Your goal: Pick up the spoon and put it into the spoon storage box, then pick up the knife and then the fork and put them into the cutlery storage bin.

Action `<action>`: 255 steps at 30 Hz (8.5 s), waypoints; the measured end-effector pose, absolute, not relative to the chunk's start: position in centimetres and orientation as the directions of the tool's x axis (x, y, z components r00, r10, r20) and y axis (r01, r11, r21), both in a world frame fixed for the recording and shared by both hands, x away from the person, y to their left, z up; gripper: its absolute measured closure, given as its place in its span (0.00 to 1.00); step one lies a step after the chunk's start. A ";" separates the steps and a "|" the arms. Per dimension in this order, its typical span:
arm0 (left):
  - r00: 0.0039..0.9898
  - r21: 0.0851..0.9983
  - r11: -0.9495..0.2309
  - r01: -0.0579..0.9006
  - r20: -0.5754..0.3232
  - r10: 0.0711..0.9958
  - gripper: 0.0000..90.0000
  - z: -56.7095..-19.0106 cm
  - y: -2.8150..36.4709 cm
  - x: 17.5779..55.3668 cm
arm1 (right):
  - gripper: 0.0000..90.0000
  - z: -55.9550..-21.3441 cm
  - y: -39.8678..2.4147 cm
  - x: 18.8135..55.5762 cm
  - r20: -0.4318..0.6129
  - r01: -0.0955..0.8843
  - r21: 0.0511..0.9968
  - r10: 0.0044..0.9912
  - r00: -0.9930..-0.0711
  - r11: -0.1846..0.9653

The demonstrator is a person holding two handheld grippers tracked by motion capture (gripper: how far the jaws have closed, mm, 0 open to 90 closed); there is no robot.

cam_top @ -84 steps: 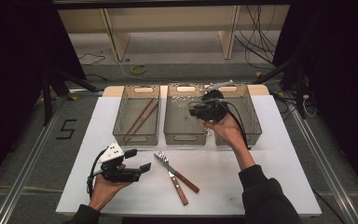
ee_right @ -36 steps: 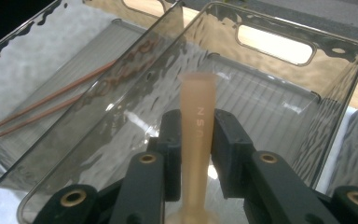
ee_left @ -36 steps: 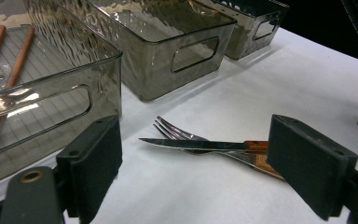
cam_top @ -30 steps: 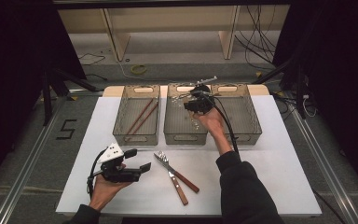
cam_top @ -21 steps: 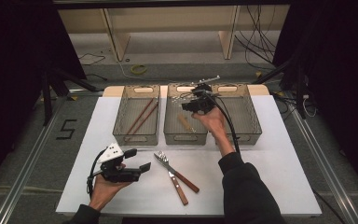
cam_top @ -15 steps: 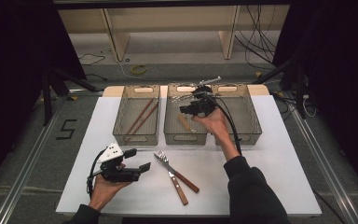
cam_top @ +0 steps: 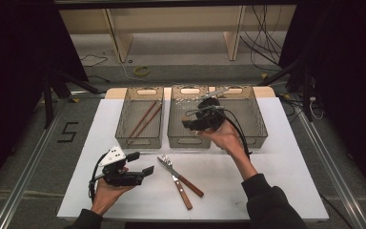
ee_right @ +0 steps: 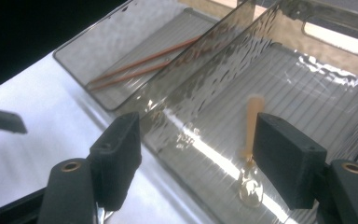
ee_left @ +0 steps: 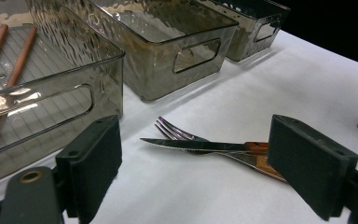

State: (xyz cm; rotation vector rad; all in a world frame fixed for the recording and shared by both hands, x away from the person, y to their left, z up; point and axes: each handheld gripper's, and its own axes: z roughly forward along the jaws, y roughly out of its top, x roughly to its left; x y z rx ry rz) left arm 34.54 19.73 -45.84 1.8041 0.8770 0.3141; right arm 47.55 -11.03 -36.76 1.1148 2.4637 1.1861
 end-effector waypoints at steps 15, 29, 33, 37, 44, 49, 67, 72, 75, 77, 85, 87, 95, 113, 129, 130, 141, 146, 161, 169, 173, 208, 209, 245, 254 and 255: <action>0.694 0.894 -0.169 0.416 -0.191 0.694 0.19 -45.8 19.7 34.6 | 0.35 -38.1 -11.3 43.8 0.151 0.538 0.711 0.649 -0.746 0.453; 0.695 0.894 -0.172 0.413 -0.188 0.694 0.19 -45.8 19.8 34.6 | 0.34 -39.7 -11.0 41.9 0.153 0.545 0.673 0.626 -0.764 0.500; 0.696 0.895 -0.172 0.411 -0.187 0.694 0.19 -45.8 19.8 34.6 | 0.34 -40.1 -10.7 41.5 0.152 0.544 0.659 0.616 -0.773 0.519; 0.694 0.895 -0.169 0.412 -0.189 0.695 0.19 -45.8 19.8 34.6 | 0.34 -40.3 -10.4 41.2 0.153 0.542 0.647 0.605 -0.781 0.536; 0.693 0.895 -0.165 0.414 -0.192 0.695 0.19 -45.8 19.6 34.6 | 0.34 -41.0 -9.8 40.3 0.159 0.545 0.614 0.586 -0.794 0.571; 0.693 0.896 -0.164 0.412 -0.192 0.695 0.19 -45.8 19.7 34.6 | 0.35 -41.8 -9.1 39.6 0.149 0.537 0.575 0.567 -0.810 0.617; 0.695 0.897 -0.167 0.409 -0.188 0.694 0.19 -45.7 19.8 34.7 | 0.36 -43.5 -8.4 38.8 0.173 0.547 0.480 0.537 -0.826 0.686; 0.695 0.897 -0.166 0.410 -0.190 0.694 0.19 -45.7 19.8 34.6 | 0.35 -43.9 -8.1 38.6 0.175 0.546 0.465 0.532 -0.828 0.697; 0.694 0.897 -0.166 0.411 -0.190 0.695 0.19 -45.7 19.8 34.6 | 0.36 -44.1 -8.0 38.6 0.173 0.545 0.459 0.530 -0.830 0.702; 0.695 0.897 -0.167 0.410 -0.189 0.694 0.19 -45.7 19.8 34.6 | 0.37 -44.2 -7.9 38.6 0.175 0.545 0.451 0.529 -0.830 0.706; 0.694 0.897 -0.169 0.409 -0.186 0.696 0.19 -45.7 19.8 34.6 | 0.46 -44.7 -7.7 38.6 0.175 0.544 0.425 0.524 -0.833 0.724; 0.696 0.898 -0.168 0.407 -0.185 0.694 0.19 -45.7 19.9 34.6 | 0.48 -44.8 -7.6 38.6 0.174 0.542 0.416 0.522 -0.835 0.730; 0.697 0.898 -0.168 0.407 -0.186 0.692 0.19 -45.7 19.8 34.5 | 0.56 -45.3 -7.2 38.5 0.152 0.533 0.384 0.518 -0.842 0.754; 0.697 0.898 -0.170 0.406 -0.184 0.693 0.19 -45.7 19.8 34.5 | 0.76 -46.4 -6.4 38.1 0.076 0.485 0.325 0.489 -0.869 0.812; 0.699 0.899 -0.170 0.405 -0.184 0.691 0.19 -45.7 19.8 34.5 | 0.86 -46.4 -6.3 38.3 0.052 0.483 0.321 0.494 -0.868 0.815; 0.699 0.898 -0.171 0.405 -0.184 0.691 0.19 -45.7 19.8 34.5 | 0.86 -46.4 -6.4 38.3 0.053 0.485 0.320 0.496 -0.867 0.814; 0.698 0.898 -0.171 0.405 -0.183 0.693 0.19 -45.7 19.9 34.5 | 0.86 -45.1 -7.4 38.7 0.091 0.503 0.374 0.509 -0.856 0.779; 0.695 0.899 -0.167 0.406 -0.184 0.695 0.19 -45.7 19.9 34.5 | 0.86 -43.9 -8.1 38.8 0.098 0.507 0.415 0.517 -0.851 0.756; 0.696 0.899 -0.169 0.405 -0.183 0.695 0.19 -45.7 19.9 34.5 | 0.86 -39.4 -12.7 40.4 0.106 0.553 0.549 0.604 -0.790 0.627; 0.694 0.899 -0.166 0.406 -0.185 0.696 0.19 -45.7 19.9 34.5 | 0.86 -37.9 -15.8 41.4 0.108 0.585 0.600 0.669 -0.735 0.545; 0.696 0.899 -0.169 0.405 -0.183 0.694 0.19 -45.7 19.9 34.5 | 0.86 -37.6 -16.9 41.8 0.114 0.599 0.613 0.692 -0.713 0.515; 0.694 0.897 -0.162 0.412 -0.193 0.694 0.19 -45.9 20.0 34.5 | 0.86 -35.9 -22.1 45.9 0.123 0.655 0.662 0.809 -0.575 0.365; 0.694 0.897 -0.162 0.411 -0.193 0.694 0.19 -45.9 20.0 34.5 | 0.86 -35.8 -22.2 46.1 0.123 0.657 0.662 0.814 -0.568 0.359; 0.694 0.898 -0.161 0.410 -0.193 0.694 0.19 -45.9 20.0 34.5 | 0.86 -37.3 -23.2 52.2 0.122 0.769 0.579 0.904 -0.410 0.271; 0.694 0.897 -0.160 0.411 -0.194 0.694 0.19 -45.9 20.0 34.5 | 0.86 -38.0 -23.1 52.6 0.123 0.790 0.554 0.912 -0.392 0.265; 0.694 0.897 -0.161 0.411 -0.194 0.694 0.19 -45.9 20.0 34.5 | 0.86 -38.1 -23.1 52.7 0.128 0.791 0.552 0.911 -0.392 0.263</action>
